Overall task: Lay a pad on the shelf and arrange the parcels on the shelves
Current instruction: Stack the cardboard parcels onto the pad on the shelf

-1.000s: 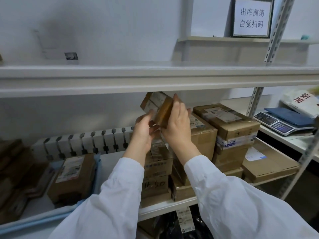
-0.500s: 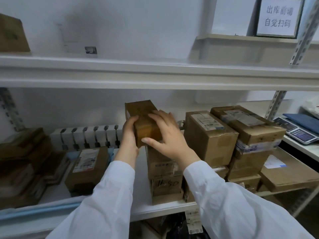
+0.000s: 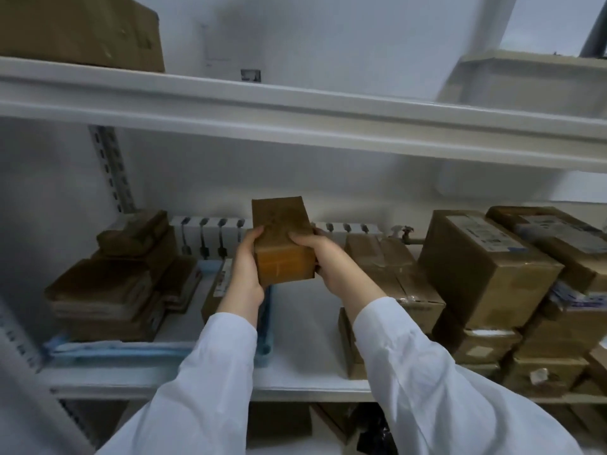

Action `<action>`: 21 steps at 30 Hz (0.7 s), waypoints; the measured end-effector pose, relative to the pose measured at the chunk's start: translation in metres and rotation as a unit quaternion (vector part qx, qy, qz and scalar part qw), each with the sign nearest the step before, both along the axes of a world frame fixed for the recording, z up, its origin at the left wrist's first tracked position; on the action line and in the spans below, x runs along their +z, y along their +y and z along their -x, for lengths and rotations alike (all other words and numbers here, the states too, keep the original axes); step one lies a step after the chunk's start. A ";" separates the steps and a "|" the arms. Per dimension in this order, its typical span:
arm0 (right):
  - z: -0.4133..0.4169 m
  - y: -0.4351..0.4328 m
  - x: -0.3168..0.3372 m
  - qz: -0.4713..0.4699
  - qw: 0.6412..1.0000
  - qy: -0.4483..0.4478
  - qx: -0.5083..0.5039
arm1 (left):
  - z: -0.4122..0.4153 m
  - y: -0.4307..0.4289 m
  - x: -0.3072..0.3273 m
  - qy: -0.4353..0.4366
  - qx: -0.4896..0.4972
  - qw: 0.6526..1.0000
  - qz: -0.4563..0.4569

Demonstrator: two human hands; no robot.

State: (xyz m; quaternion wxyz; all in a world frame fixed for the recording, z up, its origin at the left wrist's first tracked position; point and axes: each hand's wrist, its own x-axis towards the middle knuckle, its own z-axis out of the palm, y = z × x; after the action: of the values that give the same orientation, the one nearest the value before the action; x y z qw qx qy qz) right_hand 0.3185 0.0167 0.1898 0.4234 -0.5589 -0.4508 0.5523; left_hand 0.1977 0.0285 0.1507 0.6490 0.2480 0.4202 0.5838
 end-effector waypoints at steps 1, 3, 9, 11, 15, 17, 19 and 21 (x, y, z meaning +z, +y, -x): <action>0.009 0.001 -0.002 0.009 1.000 0.000 0.008 | 0.010 0.002 -0.002 0.007 0.004 1.000 0.004; 0.023 0.003 -0.006 0.019 1.000 -0.007 0.020 | 0.027 0.005 -0.004 0.010 -0.001 1.000 0.006; 0.076 0.011 -0.018 0.022 0.999 0.039 0.021 | 0.081 0.024 -0.016 0.040 -0.025 0.998 0.030; 0.086 0.012 -0.023 0.021 0.998 0.052 0.017 | 0.092 0.029 -0.021 0.050 -0.033 0.998 0.033; 0.104 0.020 -0.036 0.017 0.999 0.046 0.008 | 0.108 0.034 -0.030 0.076 -0.074 0.994 0.017; 0.109 0.023 -0.042 0.016 0.999 0.037 0.005 | 0.113 0.037 -0.035 0.096 -0.092 0.991 0.008; 0.112 0.026 -0.048 0.027 0.999 0.042 0.001 | 0.117 0.042 -0.039 0.100 -0.102 0.990 0.015; 0.113 0.029 -0.054 0.041 0.998 0.049 -0.012 | 0.120 0.047 -0.042 0.113 -0.112 0.987 0.020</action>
State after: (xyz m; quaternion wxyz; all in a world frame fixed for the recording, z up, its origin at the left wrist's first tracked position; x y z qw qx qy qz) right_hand 0.2050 0.0458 0.1359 0.4286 -0.5532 -0.3997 0.5920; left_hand 0.0774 0.0757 0.1083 0.6634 0.3446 0.4718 0.4676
